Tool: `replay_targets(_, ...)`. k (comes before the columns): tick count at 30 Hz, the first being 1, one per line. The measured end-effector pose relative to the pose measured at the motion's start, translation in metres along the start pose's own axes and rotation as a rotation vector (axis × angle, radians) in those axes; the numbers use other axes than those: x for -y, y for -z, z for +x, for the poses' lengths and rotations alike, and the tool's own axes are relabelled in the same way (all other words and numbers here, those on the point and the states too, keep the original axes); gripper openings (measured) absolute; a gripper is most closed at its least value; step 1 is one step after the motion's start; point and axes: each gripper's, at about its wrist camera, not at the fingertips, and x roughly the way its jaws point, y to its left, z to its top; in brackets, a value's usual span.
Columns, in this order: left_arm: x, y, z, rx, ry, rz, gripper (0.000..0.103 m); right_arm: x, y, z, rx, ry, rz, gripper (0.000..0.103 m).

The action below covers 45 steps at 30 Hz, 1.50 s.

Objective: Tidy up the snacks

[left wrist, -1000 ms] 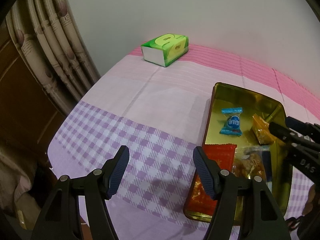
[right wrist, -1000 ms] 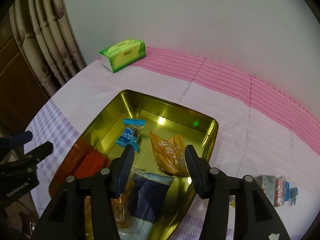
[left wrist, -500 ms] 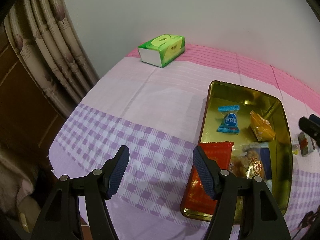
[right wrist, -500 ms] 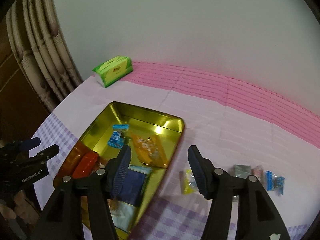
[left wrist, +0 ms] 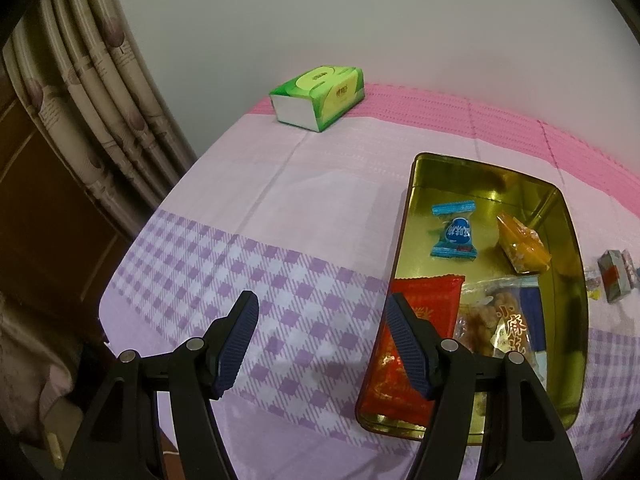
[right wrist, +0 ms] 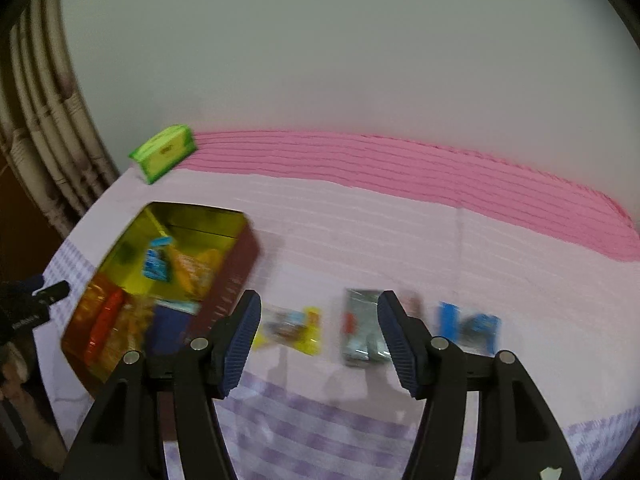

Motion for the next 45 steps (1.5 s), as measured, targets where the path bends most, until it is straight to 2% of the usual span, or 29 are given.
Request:
replay_targets(8, 0.003, 0.002, 0.002, -0.001, -0.017, 0.015, 0.067, 0.076, 0.023, -0.009, -0.020, 0.103, 0.109, 0.058)
replay_targets(15, 0.009, 0.005, 0.002, 0.008, -0.014, 0.043, 0.067, 0.104, 0.045, -0.002, -0.060, 0.144, 0.133, 0.058)
replay_targets(22, 0.023, 0.007, -0.004, 0.023, 0.030, 0.085, 0.067, 0.108, 0.042, 0.021, -0.068, 0.126, 0.125, 0.057)
replay_targets(26, 0.033, 0.007, -0.010, 0.033, 0.055, 0.115, 0.067, 0.106, 0.031, 0.032, -0.073, 0.088, 0.062, 0.056)
replay_targets(28, 0.036, 0.007, -0.014, 0.034, 0.066, 0.125, 0.067, 0.105, 0.025, 0.035, -0.082, 0.057, -0.008, 0.056)
replay_targets(30, 0.040, 0.008, -0.015, 0.026, 0.081, 0.135, 0.067, 0.105, 0.017, 0.036, -0.099, -0.007, -0.084, 0.056)
replay_targets(34, 0.042, 0.009, -0.014, -0.007, 0.110, 0.124, 0.067, 0.104, -0.001, 0.046, -0.165, -0.069, -0.239, 0.056)
replay_targets(38, 0.042, 0.011, -0.013, -0.026, 0.106, 0.114, 0.067, 0.100, -0.014, 0.058, -0.227, -0.138, -0.325, 0.056)
replay_targets(41, 0.039, 0.010, -0.014, -0.031, 0.092, 0.108, 0.067, 0.097, -0.020, 0.068, -0.281, -0.196, -0.366, 0.056)
replay_targets(45, 0.036, 0.009, -0.014, -0.034, 0.092, 0.098, 0.067, 0.100, -0.022, 0.073, -0.308, -0.239, -0.327, 0.055)
